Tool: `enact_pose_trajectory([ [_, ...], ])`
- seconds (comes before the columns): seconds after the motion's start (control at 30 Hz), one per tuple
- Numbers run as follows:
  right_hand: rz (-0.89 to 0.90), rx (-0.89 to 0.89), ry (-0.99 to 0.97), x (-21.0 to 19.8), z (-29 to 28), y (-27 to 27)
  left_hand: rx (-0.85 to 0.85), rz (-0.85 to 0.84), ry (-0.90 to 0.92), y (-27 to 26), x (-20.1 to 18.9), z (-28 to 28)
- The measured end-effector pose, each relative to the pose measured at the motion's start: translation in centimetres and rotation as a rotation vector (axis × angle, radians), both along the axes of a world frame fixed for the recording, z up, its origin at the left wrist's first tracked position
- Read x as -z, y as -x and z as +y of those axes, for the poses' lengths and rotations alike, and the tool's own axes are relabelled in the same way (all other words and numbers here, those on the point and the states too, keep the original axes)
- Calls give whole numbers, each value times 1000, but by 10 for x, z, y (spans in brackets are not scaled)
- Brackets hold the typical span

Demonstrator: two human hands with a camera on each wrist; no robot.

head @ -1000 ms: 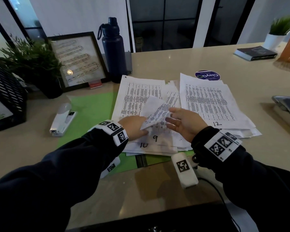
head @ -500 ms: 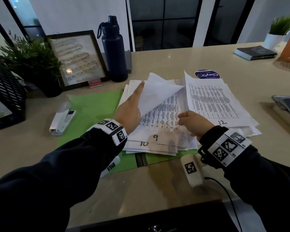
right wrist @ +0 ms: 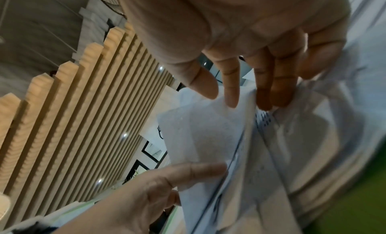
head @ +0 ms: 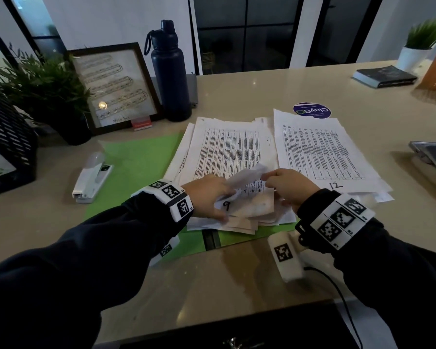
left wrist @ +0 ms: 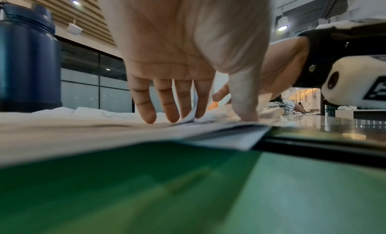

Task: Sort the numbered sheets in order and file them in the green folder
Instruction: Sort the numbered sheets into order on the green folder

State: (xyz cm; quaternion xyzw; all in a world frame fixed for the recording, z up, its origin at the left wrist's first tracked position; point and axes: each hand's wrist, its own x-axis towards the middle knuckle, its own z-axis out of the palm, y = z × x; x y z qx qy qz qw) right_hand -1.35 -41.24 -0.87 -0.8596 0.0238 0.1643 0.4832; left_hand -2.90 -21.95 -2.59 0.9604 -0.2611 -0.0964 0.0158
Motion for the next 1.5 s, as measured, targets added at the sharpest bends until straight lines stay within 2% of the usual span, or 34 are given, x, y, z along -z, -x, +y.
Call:
enact_pose_trajectory([
  [0.07, -6, -74, 51, 0, 4, 0, 6, -26, 25, 2, 2, 0],
  [0.13, -17, -82, -9, -1, 8, -1, -37, -5, 78, 3, 0, 0],
  [0.2, -51, -24, -187, -3, 12, -1, -119, -45, 133, 3, -5, -1],
  [0.33, -40, 69, -485, -7, 15, -4, -373, -281, 301, 0, -16, 5],
  [0.47, 126, 147, -478, -2, 7, -4, -487, -381, 535, 4, -19, 8],
  [0.6, 278, 210, -457, 0, 2, -1, -551, -405, 559, 5, -22, 3],
  [0.77, 386, 125, -442, 4, 8, 7, -508, -308, 472, 7, -24, 0],
  [0.83, 346, 118, -427, 5, 12, 10, -499, -273, 440, 5, -21, 3],
  [0.9, 276, 108, -377, 4, 16, 13, -488, -164, 380, 1, -14, 6],
  [0.97, 213, 76, -301, 3, 18, 14, -408, -86, 322, -1, -10, 6],
  [1.1, 151, 18, -225, 0, 21, 15, -358, -105, 353, -1, -8, 4],
  [1.33, 148, 46, -374, -1, 24, 15, -348, -37, 390, 3, -10, 2],
  [1.43, 229, 43, -485, -3, 27, 14, -287, 2, 291, 4, -11, 0],
  [1.5, 305, 26, -547, -2, 29, 13, -272, 53, 313, 4, -11, 1],
])
